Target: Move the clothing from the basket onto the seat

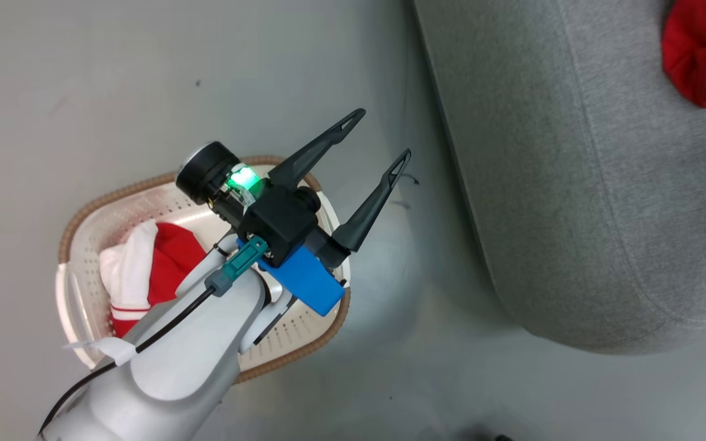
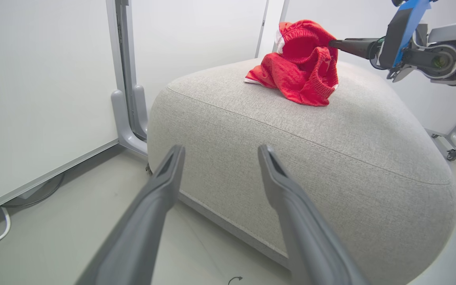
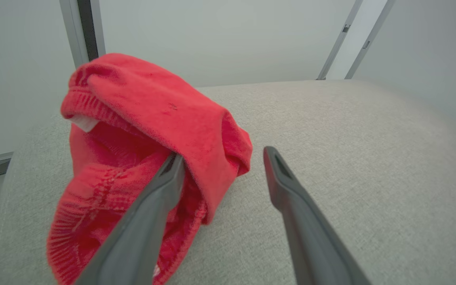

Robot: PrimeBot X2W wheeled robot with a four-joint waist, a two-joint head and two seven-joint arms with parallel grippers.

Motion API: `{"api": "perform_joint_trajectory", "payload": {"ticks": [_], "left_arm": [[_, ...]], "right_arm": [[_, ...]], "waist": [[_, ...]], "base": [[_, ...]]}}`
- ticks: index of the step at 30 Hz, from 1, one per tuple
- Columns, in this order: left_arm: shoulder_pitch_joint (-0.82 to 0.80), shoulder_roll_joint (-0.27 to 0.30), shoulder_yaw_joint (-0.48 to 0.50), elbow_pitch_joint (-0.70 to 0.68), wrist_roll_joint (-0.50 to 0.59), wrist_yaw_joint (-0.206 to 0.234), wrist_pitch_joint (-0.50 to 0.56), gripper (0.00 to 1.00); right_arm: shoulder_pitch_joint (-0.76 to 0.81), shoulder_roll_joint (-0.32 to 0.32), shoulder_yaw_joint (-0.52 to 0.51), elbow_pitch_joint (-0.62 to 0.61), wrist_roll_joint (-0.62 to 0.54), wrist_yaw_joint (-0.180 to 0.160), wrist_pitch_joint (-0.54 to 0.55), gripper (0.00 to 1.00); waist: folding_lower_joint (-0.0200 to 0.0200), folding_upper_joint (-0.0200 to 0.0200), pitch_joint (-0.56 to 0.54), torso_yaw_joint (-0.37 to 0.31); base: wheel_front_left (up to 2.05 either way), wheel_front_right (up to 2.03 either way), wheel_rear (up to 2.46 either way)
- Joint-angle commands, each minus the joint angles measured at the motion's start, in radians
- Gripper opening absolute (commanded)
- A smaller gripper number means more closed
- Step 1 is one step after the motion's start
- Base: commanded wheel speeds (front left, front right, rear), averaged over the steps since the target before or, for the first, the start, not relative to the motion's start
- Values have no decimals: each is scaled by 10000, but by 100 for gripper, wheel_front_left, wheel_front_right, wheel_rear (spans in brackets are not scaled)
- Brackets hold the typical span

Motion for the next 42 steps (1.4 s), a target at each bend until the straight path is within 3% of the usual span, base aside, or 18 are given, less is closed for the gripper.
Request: {"api": "perform_joint_trajectory", "payload": {"ticks": [1, 13, 30, 42], "left_arm": [[110, 0, 65, 69, -62, 58, -78, 100], [1531, -391, 1086, 132, -310, 233, -165, 100], [4480, -1144, 4584, -320, 391, 398, -167, 100], [5870, -1613, 6399, -280, 1037, 86, -168, 100]], "right_arm": [[390, 62, 76, -164, 61, 3, -6, 100], [3063, 436, 1425, -2153, 1200, 5, -7, 100], [5849, 1662, 4067, -4676, 1612, 5, -7, 100], [7280, 2125, 4528, -5583, 1370, 5, -6, 100]], "waist": [[0, 0, -488, 42], [0, 0, -2514, 399], [0, 0, -4937, 1979], [0, 0, -6171, 2716]], "base": [[0, 0, 0], [0, 0, 0], [0, 0, 0], [0, 0, 0]]}}
